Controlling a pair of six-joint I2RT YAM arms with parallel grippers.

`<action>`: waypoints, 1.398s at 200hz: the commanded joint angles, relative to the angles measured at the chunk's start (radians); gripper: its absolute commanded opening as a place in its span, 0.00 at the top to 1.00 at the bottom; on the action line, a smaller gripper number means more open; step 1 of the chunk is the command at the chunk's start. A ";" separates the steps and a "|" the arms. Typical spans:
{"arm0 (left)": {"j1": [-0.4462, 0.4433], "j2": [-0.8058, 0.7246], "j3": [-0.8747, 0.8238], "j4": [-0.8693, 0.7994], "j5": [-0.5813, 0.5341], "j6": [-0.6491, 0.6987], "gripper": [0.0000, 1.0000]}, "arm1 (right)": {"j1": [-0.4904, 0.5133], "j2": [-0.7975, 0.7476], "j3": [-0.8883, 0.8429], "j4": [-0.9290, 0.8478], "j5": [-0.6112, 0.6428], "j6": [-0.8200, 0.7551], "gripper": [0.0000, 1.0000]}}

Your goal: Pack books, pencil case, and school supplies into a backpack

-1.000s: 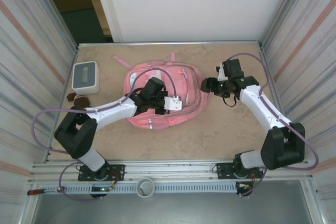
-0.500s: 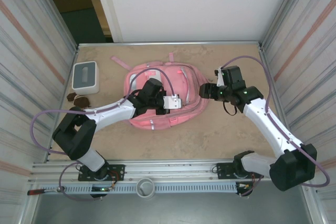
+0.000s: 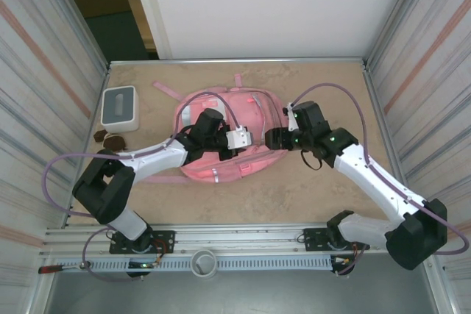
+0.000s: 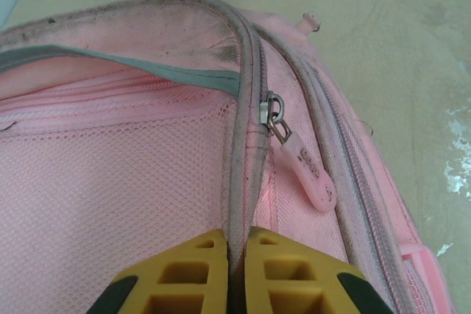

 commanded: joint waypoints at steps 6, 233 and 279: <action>0.025 -0.061 -0.011 0.068 0.081 -0.102 1.00 | 0.082 -0.048 -0.077 0.129 0.045 0.040 0.30; 0.036 -0.055 -0.022 0.098 0.129 -0.138 1.00 | 0.308 0.158 -0.224 0.496 0.496 0.132 0.50; 0.035 -0.056 -0.026 0.096 0.123 -0.138 1.00 | 0.305 0.138 -0.228 0.455 0.551 0.131 0.61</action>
